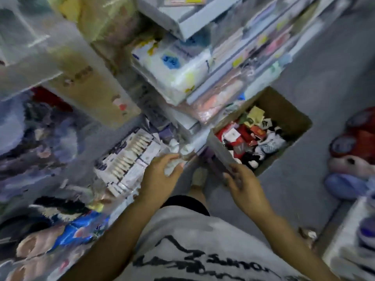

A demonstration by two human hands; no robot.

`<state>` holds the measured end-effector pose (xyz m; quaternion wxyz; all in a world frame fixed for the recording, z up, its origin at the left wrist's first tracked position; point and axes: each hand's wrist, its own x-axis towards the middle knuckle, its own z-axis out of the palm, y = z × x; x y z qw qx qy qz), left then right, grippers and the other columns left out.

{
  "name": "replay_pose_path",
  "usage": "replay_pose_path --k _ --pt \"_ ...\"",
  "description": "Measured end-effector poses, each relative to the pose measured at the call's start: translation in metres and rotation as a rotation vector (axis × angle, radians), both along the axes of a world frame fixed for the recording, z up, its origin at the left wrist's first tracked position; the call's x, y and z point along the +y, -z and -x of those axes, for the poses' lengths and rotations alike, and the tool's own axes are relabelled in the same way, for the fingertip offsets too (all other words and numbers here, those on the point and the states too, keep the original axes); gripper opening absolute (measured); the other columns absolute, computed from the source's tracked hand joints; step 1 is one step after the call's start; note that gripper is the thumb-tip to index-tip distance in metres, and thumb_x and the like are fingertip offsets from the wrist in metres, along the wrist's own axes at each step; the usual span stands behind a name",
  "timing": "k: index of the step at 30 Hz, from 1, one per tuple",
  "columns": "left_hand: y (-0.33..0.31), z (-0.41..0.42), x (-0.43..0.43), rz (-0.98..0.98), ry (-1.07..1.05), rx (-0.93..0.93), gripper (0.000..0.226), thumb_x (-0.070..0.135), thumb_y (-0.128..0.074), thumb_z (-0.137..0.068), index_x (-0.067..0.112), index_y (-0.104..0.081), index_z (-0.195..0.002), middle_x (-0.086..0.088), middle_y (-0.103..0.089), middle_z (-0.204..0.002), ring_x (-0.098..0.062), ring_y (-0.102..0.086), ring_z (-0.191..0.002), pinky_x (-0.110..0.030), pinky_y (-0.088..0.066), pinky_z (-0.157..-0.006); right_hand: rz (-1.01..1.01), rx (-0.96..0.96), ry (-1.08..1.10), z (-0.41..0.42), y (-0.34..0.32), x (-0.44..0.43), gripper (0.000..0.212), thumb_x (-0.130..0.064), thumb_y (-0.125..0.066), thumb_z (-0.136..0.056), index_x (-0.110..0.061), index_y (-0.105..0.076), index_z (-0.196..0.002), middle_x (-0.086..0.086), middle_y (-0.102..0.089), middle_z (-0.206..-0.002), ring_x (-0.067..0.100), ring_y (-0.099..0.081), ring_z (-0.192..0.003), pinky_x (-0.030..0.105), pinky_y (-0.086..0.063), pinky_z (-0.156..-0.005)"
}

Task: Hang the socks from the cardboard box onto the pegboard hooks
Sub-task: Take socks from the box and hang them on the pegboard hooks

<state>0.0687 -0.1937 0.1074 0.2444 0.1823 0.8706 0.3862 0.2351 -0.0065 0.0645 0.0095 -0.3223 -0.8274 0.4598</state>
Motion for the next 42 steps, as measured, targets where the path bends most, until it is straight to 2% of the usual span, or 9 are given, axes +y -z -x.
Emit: replay_pose_path --k 7,10,13,19,22,30,33,39,42 --pt "0.015 0.088 0.161 0.074 0.383 0.029 0.037 0.032 -0.072 -0.092 0.014 -0.069 -0.124 -0.007 -0.072 -0.115 -0.026 -0.067 -0.106 -0.037 -0.053 -0.092 -0.036 -0.044 0.467 0.027 0.004 0.094 0.031 -0.03 -0.059 -0.1 -0.013 -0.062 -0.127 -0.001 -0.064 -0.113 0.013 -0.059 -0.098 0.023 -0.043 -0.081" --pt "0.028 0.112 0.217 0.132 0.591 0.07 0.043 0.033 -0.068 -0.096 0.014 -0.062 -0.133 -0.005 -0.065 -0.133 -0.022 -0.059 -0.123 -0.031 -0.045 -0.102 0.055 -0.065 0.667 0.042 0.017 0.125 0.029 -0.027 -0.06 -0.1 -0.012 -0.062 -0.125 -0.003 -0.062 -0.11 0.009 -0.056 -0.097 0.012 -0.037 -0.076" --pt "0.052 0.125 0.266 0.183 0.702 0.061 0.049 0.037 -0.064 -0.098 0.014 -0.056 -0.14 -0.007 -0.058 -0.143 -0.023 -0.052 -0.133 -0.035 -0.041 -0.11 0.23 -0.065 0.861 0.052 0.046 0.15 0.029 -0.03 -0.057 -0.101 -0.011 -0.062 -0.123 -0.003 -0.063 -0.112 0.015 -0.06 -0.104 0.023 -0.042 -0.083" --pt "0.114 0.122 0.33 0.308 0.638 -0.042 0.054 0.042 -0.055 -0.102 0.017 -0.046 -0.148 -0.009 -0.053 -0.15 -0.028 -0.05 -0.136 -0.039 -0.041 -0.109 0.421 -0.148 1.062 0.067 0.125 0.193 0.029 -0.029 -0.057 -0.1 -0.011 -0.063 -0.122 0.006 -0.067 -0.113 0.021 -0.061 -0.103 0.032 -0.048 -0.088" --pt "0.147 0.116 0.338 0.36 0.588 -0.071 0.045 0.042 -0.051 -0.104 0.017 -0.051 -0.141 -0.005 -0.064 -0.13 -0.027 -0.06 -0.116 -0.034 -0.045 -0.09 0.492 -0.215 1.101 0.073 0.169 0.209 0.034 -0.03 -0.058 -0.097 -0.013 -0.059 -0.127 0.01 -0.068 -0.115 0.029 -0.065 -0.103 0.047 -0.056 -0.091" --pt "0.184 0.103 0.326 0.275 0.49 -0.058 0.034 0.025 -0.039 -0.11 0.007 -0.055 -0.133 -0.004 -0.06 -0.101 -0.017 -0.053 -0.09 -0.007 -0.034 -0.058 0.554 -0.332 1.352 0.095 0.25 0.255 0.031 -0.04 -0.068 -0.093 -0.011 -0.062 -0.102 0.005 -0.059 -0.096 0.023 -0.055 -0.088 0.028 -0.041 -0.074" --pt "0.192 0.104 0.324 0.25 0.483 -0.073 0.036 0.028 -0.037 -0.11 0.009 -0.055 -0.135 -0.002 -0.063 -0.106 -0.017 -0.056 -0.094 -0.001 -0.036 -0.064 0.522 -0.287 1.429 0.095 0.261 0.255 0.029 -0.029 -0.066 -0.095 -0.016 -0.052 -0.073 0.008 -0.059 -0.085 0.025 -0.056 -0.079 0.031 -0.043 -0.069" --pt "0.182 0.09 0.318 0.092 0.425 0.327 0.033 0.031 -0.056 -0.102 0.005 -0.06 -0.123 -0.013 -0.058 -0.12 -0.027 -0.053 -0.115 -0.038 -0.046 -0.095 0.641 -0.1 1.303 0.086 0.213 0.224 0.033 -0.035 -0.063 -0.097 -0.009 -0.059 -0.078 0.007 -0.064 -0.079 0.024 -0.061 -0.073 0.033 -0.05 -0.069" --pt "0.166 0.072 0.322 0.118 0.515 0.004 0.04 0.047 -0.056 -0.099 0.014 -0.059 -0.123 0.002 -0.061 -0.11 -0.013 -0.061 -0.098 -0.031 -0.053 -0.083 0.917 0.08 1.266 0.083 0.175 0.21 0.039 -0.031 -0.063 -0.098 0.008 -0.065 -0.105 0.017 -0.074 -0.104 0.027 -0.073 -0.094 0.031 -0.06 -0.083"
